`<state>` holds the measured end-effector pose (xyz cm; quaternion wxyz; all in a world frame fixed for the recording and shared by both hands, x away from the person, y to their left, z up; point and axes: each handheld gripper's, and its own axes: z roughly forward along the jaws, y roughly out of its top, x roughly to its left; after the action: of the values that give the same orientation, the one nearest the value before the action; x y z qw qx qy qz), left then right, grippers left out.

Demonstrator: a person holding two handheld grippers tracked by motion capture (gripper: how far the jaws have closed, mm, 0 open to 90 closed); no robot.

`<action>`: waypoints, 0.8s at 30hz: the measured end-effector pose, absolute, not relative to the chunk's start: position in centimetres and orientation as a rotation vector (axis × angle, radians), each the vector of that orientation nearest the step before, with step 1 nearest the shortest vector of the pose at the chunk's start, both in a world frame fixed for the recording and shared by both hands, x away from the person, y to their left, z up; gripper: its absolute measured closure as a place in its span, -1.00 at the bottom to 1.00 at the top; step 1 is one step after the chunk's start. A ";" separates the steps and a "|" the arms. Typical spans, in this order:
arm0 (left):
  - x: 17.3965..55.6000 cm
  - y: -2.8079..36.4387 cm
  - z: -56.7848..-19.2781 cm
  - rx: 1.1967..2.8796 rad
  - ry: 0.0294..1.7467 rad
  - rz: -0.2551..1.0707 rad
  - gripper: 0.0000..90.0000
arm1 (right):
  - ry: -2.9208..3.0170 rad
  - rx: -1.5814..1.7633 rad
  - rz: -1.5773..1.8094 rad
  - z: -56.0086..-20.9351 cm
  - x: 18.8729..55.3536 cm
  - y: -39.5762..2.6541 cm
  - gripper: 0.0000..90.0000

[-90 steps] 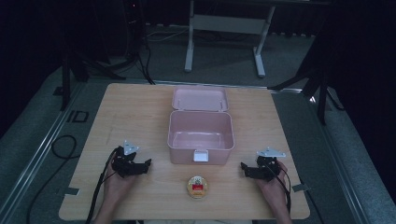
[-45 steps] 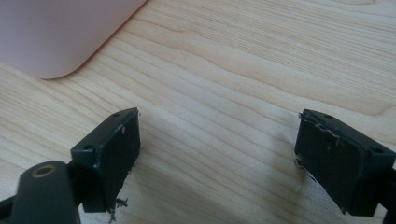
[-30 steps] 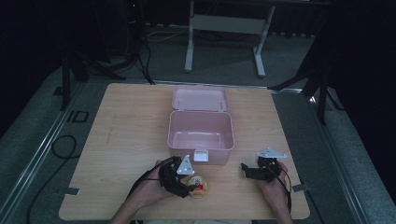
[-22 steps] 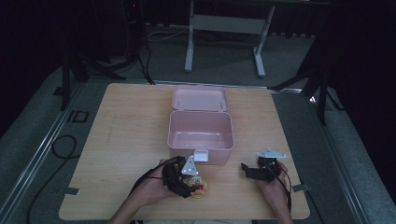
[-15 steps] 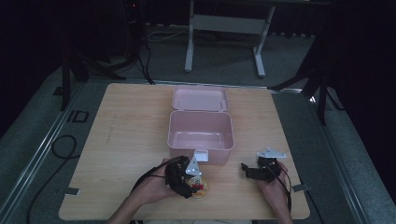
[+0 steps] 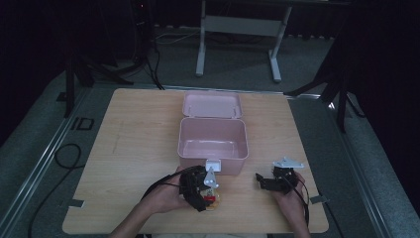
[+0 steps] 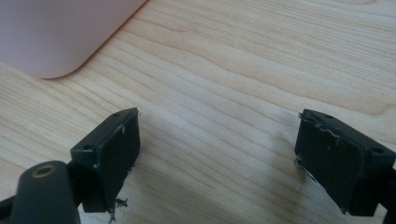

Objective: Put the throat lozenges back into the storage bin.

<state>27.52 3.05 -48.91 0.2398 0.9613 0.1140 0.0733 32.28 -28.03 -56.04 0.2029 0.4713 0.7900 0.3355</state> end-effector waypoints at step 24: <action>27.9 1.3 -49.6 2.752 0.241 0.156 -0.55 | 2.205 1.315 0.936 -56.0 32.3 -28.0 -0.69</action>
<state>27.95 1.29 -49.62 0.1862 0.9772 0.0855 0.0555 32.28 -28.03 -56.04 0.2030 0.4711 0.7902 0.3354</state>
